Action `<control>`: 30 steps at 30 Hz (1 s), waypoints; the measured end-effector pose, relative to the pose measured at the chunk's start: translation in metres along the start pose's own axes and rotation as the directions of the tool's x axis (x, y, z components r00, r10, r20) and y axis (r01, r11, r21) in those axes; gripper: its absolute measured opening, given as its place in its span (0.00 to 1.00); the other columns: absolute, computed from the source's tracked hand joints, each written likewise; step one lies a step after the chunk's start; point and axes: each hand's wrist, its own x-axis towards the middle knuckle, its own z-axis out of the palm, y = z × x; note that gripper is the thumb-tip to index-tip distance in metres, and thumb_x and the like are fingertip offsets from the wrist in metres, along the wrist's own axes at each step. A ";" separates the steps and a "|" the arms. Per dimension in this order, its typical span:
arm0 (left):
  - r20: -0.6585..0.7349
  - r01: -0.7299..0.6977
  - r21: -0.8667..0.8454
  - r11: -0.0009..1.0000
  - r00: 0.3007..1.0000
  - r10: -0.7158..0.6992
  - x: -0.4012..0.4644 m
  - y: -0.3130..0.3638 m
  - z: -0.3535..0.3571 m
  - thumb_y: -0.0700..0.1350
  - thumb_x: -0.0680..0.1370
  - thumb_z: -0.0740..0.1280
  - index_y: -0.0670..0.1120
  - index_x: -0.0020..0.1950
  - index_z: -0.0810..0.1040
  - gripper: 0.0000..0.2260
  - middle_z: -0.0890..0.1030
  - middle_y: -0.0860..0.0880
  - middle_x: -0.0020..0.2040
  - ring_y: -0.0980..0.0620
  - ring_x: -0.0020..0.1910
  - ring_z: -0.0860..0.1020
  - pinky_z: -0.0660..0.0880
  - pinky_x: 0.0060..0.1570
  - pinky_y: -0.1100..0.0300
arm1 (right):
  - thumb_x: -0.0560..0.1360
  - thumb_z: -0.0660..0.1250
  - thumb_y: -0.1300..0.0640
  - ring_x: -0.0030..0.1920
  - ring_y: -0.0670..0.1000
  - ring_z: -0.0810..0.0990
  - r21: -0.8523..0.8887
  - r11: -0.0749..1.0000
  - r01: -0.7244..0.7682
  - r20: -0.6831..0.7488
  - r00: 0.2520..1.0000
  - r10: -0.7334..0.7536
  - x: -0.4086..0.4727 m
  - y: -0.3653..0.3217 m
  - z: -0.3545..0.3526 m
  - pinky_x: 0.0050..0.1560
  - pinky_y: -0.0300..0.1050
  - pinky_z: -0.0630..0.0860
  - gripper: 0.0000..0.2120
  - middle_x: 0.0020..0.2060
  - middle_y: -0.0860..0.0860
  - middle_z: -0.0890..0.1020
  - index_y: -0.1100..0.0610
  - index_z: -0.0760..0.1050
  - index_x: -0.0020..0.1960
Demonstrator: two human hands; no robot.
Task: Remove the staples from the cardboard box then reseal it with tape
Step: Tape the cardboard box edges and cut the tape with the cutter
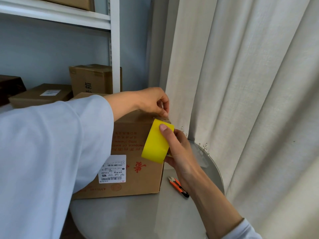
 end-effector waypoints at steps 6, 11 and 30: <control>0.047 0.044 -0.118 0.992 0.998 -0.038 -0.001 -0.004 -0.005 0.43 0.75 0.70 0.45 0.47 0.80 0.02 0.79 0.49 0.39 0.55 0.37 0.77 0.77 0.40 0.62 | 0.59 0.65 0.34 0.49 0.45 0.81 0.001 1.000 -0.006 0.022 1.000 0.006 0.001 -0.005 -0.003 0.43 0.40 0.79 0.36 0.54 0.47 0.78 0.48 0.68 0.64; 0.086 0.077 -0.098 0.992 0.994 -0.069 0.000 -0.007 -0.002 0.45 0.76 0.69 0.46 0.51 0.80 0.06 0.81 0.46 0.45 0.53 0.43 0.77 0.76 0.47 0.59 | 0.58 0.65 0.34 0.50 0.47 0.82 0.019 1.000 -0.011 0.035 0.999 0.011 0.002 -0.001 -0.006 0.50 0.48 0.81 0.29 0.52 0.48 0.81 0.45 0.71 0.55; 0.136 0.097 -0.111 0.989 0.987 -0.082 0.004 -0.011 -0.004 0.46 0.77 0.68 0.47 0.50 0.79 0.05 0.80 0.48 0.44 0.54 0.44 0.77 0.75 0.49 0.58 | 0.56 0.66 0.33 0.53 0.49 0.82 0.063 0.998 -0.005 0.042 0.999 0.002 0.007 0.005 -0.004 0.49 0.46 0.80 0.35 0.55 0.48 0.81 0.43 0.70 0.61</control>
